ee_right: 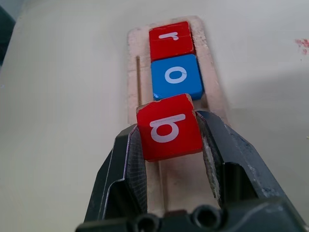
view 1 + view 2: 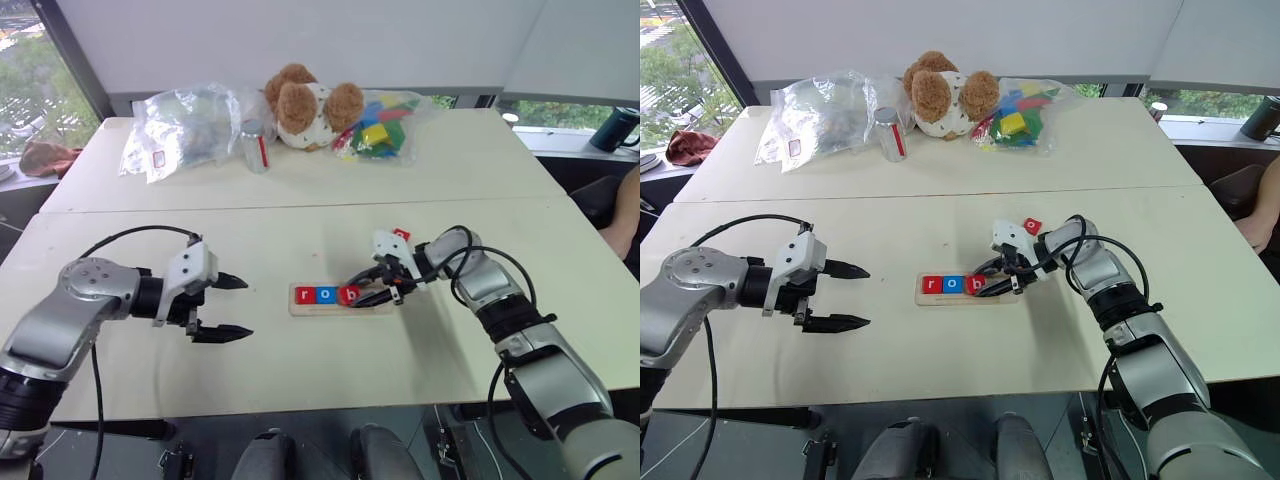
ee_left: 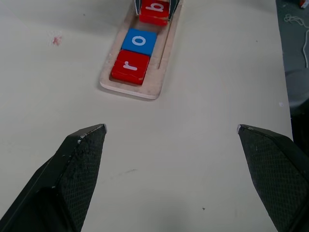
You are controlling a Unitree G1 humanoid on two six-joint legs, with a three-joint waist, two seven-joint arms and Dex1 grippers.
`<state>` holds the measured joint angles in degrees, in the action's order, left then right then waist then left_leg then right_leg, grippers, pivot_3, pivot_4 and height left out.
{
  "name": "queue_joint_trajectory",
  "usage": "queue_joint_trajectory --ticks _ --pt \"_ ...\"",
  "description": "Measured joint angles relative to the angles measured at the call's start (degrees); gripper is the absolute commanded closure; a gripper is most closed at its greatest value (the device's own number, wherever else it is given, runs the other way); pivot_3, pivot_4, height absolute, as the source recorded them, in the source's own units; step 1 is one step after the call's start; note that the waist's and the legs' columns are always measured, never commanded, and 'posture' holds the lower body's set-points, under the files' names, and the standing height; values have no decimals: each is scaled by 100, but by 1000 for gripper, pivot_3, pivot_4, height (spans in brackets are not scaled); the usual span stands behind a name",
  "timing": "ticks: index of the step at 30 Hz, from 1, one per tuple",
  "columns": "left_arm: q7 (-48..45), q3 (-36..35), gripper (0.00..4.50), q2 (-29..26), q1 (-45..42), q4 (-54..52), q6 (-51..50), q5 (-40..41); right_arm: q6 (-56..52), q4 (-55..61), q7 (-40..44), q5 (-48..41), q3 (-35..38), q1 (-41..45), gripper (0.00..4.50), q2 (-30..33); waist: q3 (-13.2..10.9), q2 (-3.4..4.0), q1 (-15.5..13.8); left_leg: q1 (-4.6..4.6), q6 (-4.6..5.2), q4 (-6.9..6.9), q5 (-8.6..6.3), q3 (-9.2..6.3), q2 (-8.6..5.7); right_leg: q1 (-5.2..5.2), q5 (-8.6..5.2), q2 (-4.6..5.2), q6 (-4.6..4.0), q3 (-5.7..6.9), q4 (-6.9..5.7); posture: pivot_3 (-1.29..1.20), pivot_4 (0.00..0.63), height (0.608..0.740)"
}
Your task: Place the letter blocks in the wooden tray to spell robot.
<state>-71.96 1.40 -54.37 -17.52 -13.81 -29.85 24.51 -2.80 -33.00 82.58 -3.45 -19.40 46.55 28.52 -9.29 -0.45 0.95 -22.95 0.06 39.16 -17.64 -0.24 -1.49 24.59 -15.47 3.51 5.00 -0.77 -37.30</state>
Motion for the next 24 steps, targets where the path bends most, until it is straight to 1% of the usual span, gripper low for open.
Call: queue_joint_trajectory --ticks 6,7,8,10,11,12,20,24 --pt "60 -6 0 40 -3 0 -74 87 135 -203 -76 71 2 143 3342 -81 0 0 -7 0 -2 0 1 0 0 0 0 0 0 0 0 0 150 740" --pt "71 -6 0 40 -4 0 -75 102 156 -222 -79 87 2 144 2311 -81 0 0 -6 0 -1 0 1 0 0 0 0 0 0 0 0 0 150 740" --pt "83 -6 0 40 -4 0 -77 105 161 -227 -80 91 2 144 1910 -82 0 0 -5 0 -2 0 1 0 0 0 0 0 0 0 0 0 150 740" --pt "103 -6 0 40 -6 0 -79 112 161 -228 -79 92 3 144 959 -82 0 0 0 0 -2 0 1 0 0 0 0 0 0 0 0 0 150 740" --pt "112 -6 0 40 -6 0 -79 115 161 -228 -77 92 3 144 303 -82 0 0 2 0 -3 0 1 0 0 0 0 0 0 0 0 0 150 740" --pt "114 -6 0 40 -6 0 -79 115 161 -228 -78 92 4 144 50 -82 0 0 2 0 -3 0 1 0 0 0 0 0 0 0 0 0 150 740" --pt "146 -6 0 43 -43 36 -79 113 24 -211 -114 75 46 143 50 -81 0 0 0 0 -3 0 2 0 0 0 0 0 0 0 -1 0 150 740" --pt "191 -6 0 77 -131 90 -75 107 -76 -19 -77 25 49 111 50 -74 0 0 1 0 -3 0 2 0 0 0 0 0 0 1 -2 0 150 740"
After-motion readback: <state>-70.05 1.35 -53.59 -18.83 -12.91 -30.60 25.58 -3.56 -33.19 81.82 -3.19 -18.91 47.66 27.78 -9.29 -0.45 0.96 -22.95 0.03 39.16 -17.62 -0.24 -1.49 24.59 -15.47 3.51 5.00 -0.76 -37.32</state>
